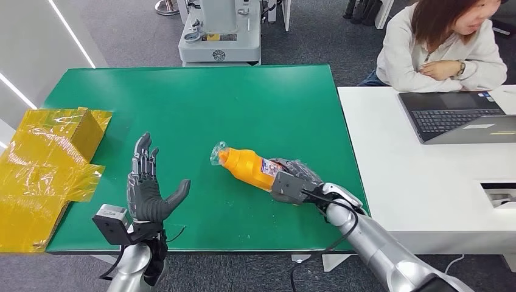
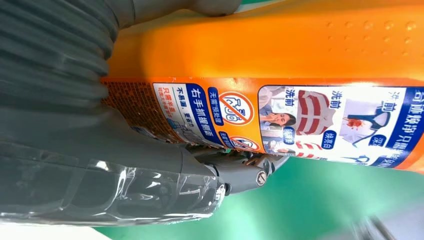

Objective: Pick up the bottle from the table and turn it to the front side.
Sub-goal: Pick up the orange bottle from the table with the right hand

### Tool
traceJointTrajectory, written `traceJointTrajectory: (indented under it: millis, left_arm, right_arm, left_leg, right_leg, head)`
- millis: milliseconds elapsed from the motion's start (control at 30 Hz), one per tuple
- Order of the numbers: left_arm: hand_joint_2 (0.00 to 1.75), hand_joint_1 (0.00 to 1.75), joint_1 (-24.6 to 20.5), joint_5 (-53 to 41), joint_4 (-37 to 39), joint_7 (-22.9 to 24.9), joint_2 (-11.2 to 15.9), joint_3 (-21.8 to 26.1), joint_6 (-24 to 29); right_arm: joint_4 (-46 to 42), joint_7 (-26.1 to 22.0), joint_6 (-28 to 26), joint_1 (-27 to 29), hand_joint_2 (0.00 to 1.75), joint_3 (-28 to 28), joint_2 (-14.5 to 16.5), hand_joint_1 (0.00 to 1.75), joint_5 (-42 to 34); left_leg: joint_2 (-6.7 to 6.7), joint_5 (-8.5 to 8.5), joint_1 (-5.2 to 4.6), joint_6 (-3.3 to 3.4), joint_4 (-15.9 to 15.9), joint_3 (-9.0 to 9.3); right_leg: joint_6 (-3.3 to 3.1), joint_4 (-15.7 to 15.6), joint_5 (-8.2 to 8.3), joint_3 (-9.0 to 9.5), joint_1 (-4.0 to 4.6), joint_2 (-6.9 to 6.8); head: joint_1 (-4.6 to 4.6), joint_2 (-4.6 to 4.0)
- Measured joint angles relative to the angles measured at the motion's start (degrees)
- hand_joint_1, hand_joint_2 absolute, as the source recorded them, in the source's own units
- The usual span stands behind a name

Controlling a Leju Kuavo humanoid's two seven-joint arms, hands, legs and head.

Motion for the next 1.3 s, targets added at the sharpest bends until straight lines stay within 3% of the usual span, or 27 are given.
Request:
traceJointTrajectory:
  millis: [233,367,433,800,1033,1300]
  left_arm:
    - [1.75,0.0,0.0,-0.2,-0.2,0.1,0.2,0.4,-0.5]
    - [1.75,0.0,-1.2,-0.1,-0.3,3.7,1.9,2.2,-10.5]
    - [1.75,0.0,-2.7,0.5,0.2,4.7,2.3,2.6,-14.4]
    - [1.75,0.0,-14.5,10.6,5.4,8.9,2.9,2.8,-28.1]
    - [1.75,0.0,-19.2,15.7,7.0,11.8,1.2,1.4,-30.9]
    - [1.75,0.0,-21.3,17.5,7.5,13.2,-0.4,-1.1,-31.5]
  right_arm:
    - [-3.0,-0.1,-0.6,2.2,1.75,-2.2,0.0,1.75,-0.1]
    - [-18.3,-3.1,-5.2,11.8,1.75,-14.4,1.8,1.75,3.2]
    - [-20.1,-4.9,-6.3,12.4,1.75,-15.8,3.3,1.75,3.6]
    - [-19.0,-5.6,-6.1,6.4,1.75,-14.2,10.4,1.75,3.6]
    - [-14.8,-4.1,-5.2,1.7,1.75,-9.7,14.2,1.75,4.5]
    - [-8.2,-2.3,-4.7,-1.6,1.75,-6.3,16.8,1.75,6.1]
  left_leg:
    - [0.0,0.0,0.0,0.0,0.0,-0.03]
    - [0.02,-0.02,-0.03,0.02,0.0,-0.15]
    - [0.03,-0.01,-0.02,0.01,0.0,-0.15]
    - [0.05,0.04,-0.01,-0.04,0.0,-0.13]
    - [0.06,0.03,-0.02,-0.04,0.0,-0.16]
    - [0.05,0.03,-0.02,-0.04,0.0,-0.17]
  right_leg:
    - [0.0,0.0,-0.01,-0.02,0.0,0.0]
    - [0.0,0.0,-0.01,-0.14,-0.02,0.0]
    - [0.0,0.0,-0.01,-0.15,-0.02,0.0]
    - [-0.02,0.1,0.01,-0.15,-0.01,0.04]
    - [-0.02,0.1,0.0,-0.17,-0.01,0.04]
    - [-0.01,0.0,0.0,-0.18,-0.01,0.03]
  head:
    - [0.0,0.0]
    - [0.02,0.0]
    - [0.01,0.0]
    - [0.0,0.0]
    - [0.01,0.0]
    - [0.01,0.0]
